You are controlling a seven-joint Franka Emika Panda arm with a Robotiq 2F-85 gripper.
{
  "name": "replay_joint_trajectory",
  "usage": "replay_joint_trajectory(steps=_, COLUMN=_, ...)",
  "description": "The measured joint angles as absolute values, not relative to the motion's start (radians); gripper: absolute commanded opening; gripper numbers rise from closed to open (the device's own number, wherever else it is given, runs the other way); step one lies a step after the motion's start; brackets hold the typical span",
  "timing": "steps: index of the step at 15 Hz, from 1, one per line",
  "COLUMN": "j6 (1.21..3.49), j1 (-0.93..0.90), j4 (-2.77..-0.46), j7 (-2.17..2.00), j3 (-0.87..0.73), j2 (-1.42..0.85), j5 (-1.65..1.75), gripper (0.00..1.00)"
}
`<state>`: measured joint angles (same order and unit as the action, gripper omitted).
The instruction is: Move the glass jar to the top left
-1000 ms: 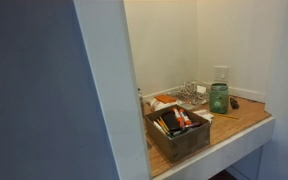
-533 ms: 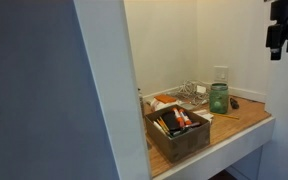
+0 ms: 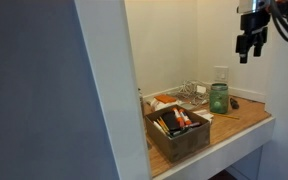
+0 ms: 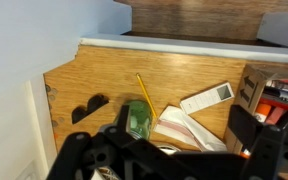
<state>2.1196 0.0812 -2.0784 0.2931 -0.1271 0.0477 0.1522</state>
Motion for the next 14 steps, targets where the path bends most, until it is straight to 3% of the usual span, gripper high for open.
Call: replay_joint_trajectory(steps=14, j6=2.244, j1=0.105, j4=-1.783, j7=0.302, j3=-0.098, j2=-0.338, j5=0.076, gripper=1.00)
